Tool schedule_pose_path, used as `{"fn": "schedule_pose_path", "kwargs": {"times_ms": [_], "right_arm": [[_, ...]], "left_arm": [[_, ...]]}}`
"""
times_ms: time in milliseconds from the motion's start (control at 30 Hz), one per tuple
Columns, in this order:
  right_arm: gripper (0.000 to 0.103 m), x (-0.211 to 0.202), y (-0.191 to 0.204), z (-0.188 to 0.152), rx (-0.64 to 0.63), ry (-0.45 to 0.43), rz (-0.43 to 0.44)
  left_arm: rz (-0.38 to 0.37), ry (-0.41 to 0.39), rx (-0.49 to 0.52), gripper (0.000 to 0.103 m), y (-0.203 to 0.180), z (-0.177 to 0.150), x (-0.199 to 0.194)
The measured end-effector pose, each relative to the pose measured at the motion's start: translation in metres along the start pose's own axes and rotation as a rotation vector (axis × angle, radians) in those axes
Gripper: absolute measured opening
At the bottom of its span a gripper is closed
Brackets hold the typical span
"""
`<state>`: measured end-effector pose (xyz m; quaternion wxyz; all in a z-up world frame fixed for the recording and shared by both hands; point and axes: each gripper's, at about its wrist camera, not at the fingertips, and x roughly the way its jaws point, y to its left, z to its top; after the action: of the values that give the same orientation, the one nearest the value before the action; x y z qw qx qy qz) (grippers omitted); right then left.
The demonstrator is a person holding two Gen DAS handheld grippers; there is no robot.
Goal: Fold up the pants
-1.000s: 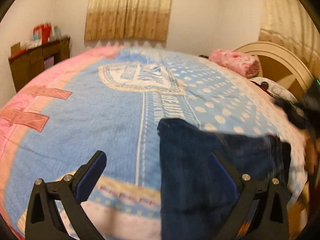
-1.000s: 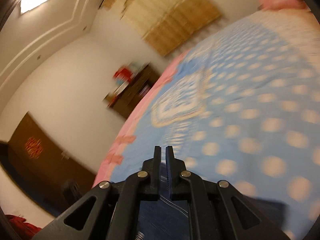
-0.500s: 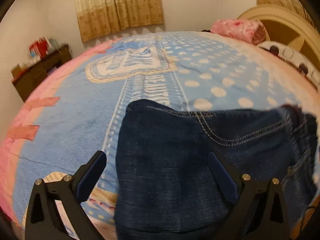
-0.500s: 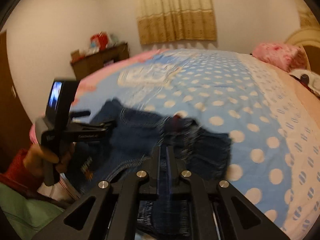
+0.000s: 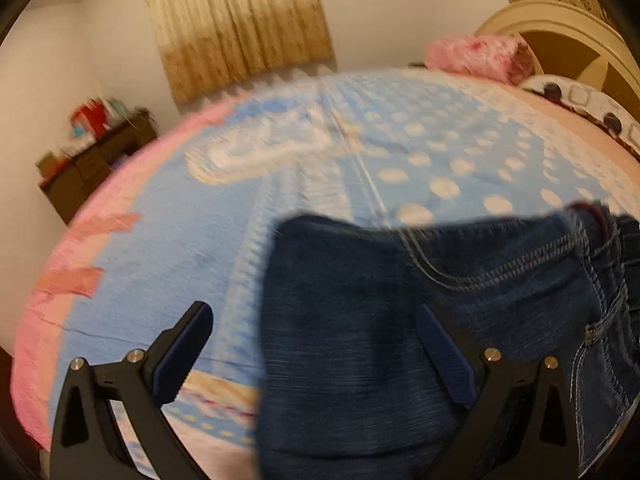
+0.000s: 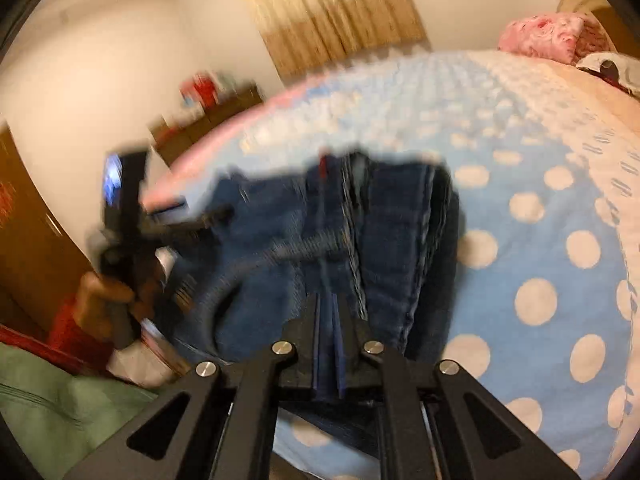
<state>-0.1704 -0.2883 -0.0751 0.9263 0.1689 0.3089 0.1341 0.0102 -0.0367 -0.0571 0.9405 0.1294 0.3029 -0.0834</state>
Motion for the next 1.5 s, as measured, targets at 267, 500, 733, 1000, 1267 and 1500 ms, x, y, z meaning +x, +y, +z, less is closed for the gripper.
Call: {"fn": "schedule_pose_path", "kwargs": {"times_ms": [267, 500, 733, 1000, 1267, 1500], "right_arm": [[0.068, -0.031, -0.060, -0.013, 0.250, -0.186, 0.045], [0.068, -0.003, -0.070, -0.025, 0.280, -0.120, -0.010], [0.079, 0.013, -0.024, -0.034, 0.105, -0.042, 0.002], [0.077, 0.014, -0.035, -0.028, 0.124, -0.006, 0.031], [0.051, 0.016, -0.019, -0.027, 0.077, 0.003, 0.130], [0.048, 0.027, -0.047, -0.035, 0.145, -0.023, 0.156]], "left_arm": [[-0.032, 0.066, -0.162, 0.103, 0.050, -0.011, 0.016], [-0.040, 0.051, -0.143, 0.103, 0.038, -0.022, 0.019], [-0.198, 0.132, -0.249, 0.103, 0.048, -0.032, 0.031], [-0.214, 0.102, -0.254, 0.103, 0.061, -0.032, 0.023], [-0.351, 0.146, -0.191, 0.098, 0.030, -0.037, 0.032], [-0.394, 0.126, -0.152, 0.084, 0.030, -0.035, 0.028]]}}
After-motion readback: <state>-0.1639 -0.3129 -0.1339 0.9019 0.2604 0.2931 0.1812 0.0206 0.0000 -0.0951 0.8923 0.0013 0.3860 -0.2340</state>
